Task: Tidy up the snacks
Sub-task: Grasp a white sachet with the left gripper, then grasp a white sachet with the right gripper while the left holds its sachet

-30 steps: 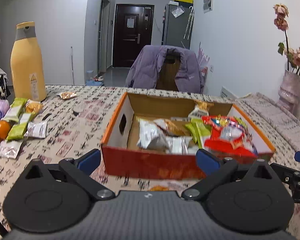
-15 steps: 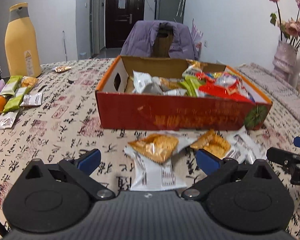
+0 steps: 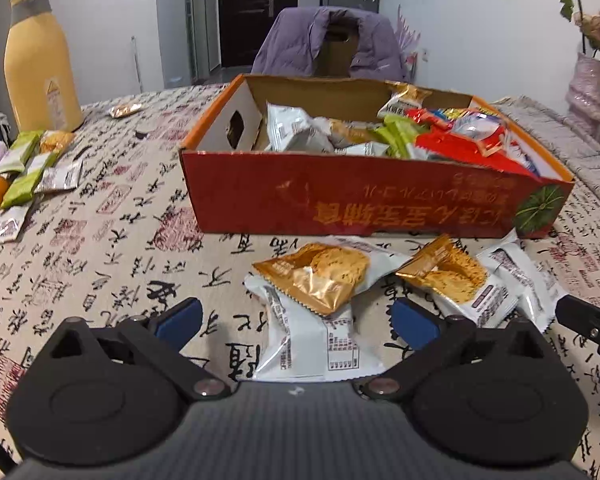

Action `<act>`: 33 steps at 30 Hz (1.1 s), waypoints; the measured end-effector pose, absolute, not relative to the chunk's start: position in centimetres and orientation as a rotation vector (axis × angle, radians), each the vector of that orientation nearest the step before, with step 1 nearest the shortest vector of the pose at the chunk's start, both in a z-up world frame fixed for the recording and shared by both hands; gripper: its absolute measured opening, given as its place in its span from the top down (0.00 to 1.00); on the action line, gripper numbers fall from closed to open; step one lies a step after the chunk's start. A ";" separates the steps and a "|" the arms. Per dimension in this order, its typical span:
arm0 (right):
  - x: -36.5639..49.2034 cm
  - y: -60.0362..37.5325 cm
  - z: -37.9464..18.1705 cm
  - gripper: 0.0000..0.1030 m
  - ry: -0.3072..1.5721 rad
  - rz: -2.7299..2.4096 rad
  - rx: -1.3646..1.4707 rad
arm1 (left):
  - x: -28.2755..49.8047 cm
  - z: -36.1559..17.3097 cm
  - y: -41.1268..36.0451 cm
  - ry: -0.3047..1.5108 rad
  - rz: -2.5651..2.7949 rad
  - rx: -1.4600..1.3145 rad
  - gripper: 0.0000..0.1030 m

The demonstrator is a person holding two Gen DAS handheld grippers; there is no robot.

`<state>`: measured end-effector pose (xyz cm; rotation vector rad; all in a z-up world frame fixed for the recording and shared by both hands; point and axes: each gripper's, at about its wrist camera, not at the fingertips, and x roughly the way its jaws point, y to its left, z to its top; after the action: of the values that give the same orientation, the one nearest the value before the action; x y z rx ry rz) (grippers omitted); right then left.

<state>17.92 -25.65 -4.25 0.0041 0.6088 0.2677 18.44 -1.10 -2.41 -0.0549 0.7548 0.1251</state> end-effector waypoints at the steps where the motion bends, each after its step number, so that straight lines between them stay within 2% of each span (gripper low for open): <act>1: 18.0 -25.6 -4.3 0.00 0.611 0.267 0.004 | 18.5 -2.6 -1.2 0.757 0.121 -0.058 0.04; 6: 18.1 -25.6 -4.5 0.00 0.611 0.264 0.006 | 18.8 -3.1 -1.7 0.763 0.142 -0.060 0.20; 8: 18.1 -25.6 -4.5 0.00 0.609 0.265 0.008 | 18.7 -3.1 -2.0 0.750 0.141 -0.050 0.33; 9: 18.1 -25.6 -4.5 0.00 0.608 0.265 0.010 | 18.6 -3.0 -2.1 0.743 0.133 -0.045 0.48; 10: 18.1 -25.6 -4.5 0.00 0.609 0.266 0.010 | 18.5 -2.9 -2.2 0.736 0.124 -0.044 0.55; 33: 17.9 -25.1 -4.7 0.00 0.599 0.255 -0.029 | 13.3 0.5 0.2 0.512 0.051 -0.082 0.57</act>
<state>17.94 -25.06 -4.71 -0.0285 0.5993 0.2553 13.33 0.25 0.55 -0.0822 0.5124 0.0514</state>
